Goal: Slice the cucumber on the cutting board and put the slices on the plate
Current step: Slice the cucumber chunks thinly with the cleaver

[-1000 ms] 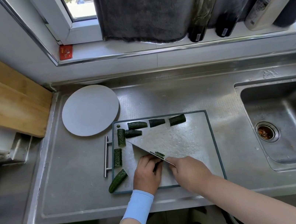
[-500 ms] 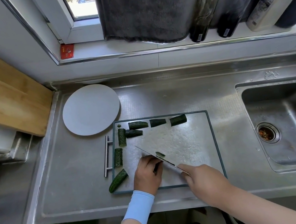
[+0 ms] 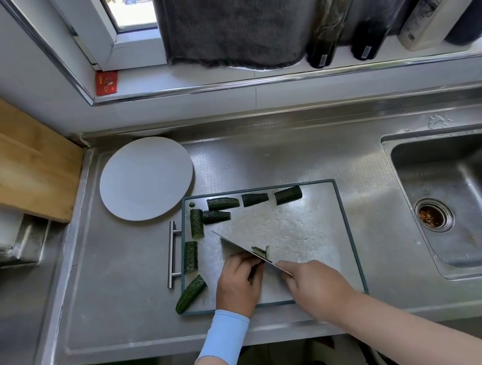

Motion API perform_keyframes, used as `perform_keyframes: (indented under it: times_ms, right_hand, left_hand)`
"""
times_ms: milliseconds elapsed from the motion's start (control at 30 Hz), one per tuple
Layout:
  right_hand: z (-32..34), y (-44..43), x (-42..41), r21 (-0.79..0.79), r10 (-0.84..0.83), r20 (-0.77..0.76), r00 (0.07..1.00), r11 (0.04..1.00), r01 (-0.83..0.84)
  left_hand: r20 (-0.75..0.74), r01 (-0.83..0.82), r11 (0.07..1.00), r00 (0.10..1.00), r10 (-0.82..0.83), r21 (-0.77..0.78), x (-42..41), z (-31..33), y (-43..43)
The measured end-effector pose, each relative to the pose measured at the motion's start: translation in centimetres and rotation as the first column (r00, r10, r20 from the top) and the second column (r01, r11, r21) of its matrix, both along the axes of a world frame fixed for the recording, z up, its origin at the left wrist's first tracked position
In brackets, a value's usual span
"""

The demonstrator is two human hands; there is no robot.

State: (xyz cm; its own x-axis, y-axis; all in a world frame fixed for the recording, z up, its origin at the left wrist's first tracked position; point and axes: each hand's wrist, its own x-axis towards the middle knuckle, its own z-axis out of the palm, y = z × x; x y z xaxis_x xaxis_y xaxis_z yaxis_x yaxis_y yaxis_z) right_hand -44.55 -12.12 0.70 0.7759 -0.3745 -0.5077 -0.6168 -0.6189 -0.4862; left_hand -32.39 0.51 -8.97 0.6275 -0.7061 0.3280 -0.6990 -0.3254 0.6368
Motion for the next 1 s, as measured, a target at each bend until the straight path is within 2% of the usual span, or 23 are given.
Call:
perform_keyframes:
  times_ms: [200,433,733,1000]
  right_hand:
    - [-0.3,0.1,2.1,-0.022,0.015,0.024,1.0,1.0,-0.014]
    - [0.3,0.2,0.4,-0.038,0.033,0.046,0.998,0.999,-0.031]
    - [1.6,-0.3,-3.1,-0.06,0.038,-0.014,0.999,0.997,-0.039]
    - [1.1,-0.1,-2.3,-0.053,0.029,-0.021,0.999,0.998,-0.03]
  left_hand:
    - [0.01,0.029,0.999,1.0,-0.029,-0.014,0.1,-0.2,0.2]
    - [0.007,-0.012,1.0,1.0,0.012,0.002,-0.1,-0.1,0.0]
    - [-0.03,-0.029,1.0,0.999,0.03,0.012,0.0,-0.3,0.1]
    - [-0.036,-0.023,1.0,0.999,0.023,-0.008,0.0,-0.3,0.1]
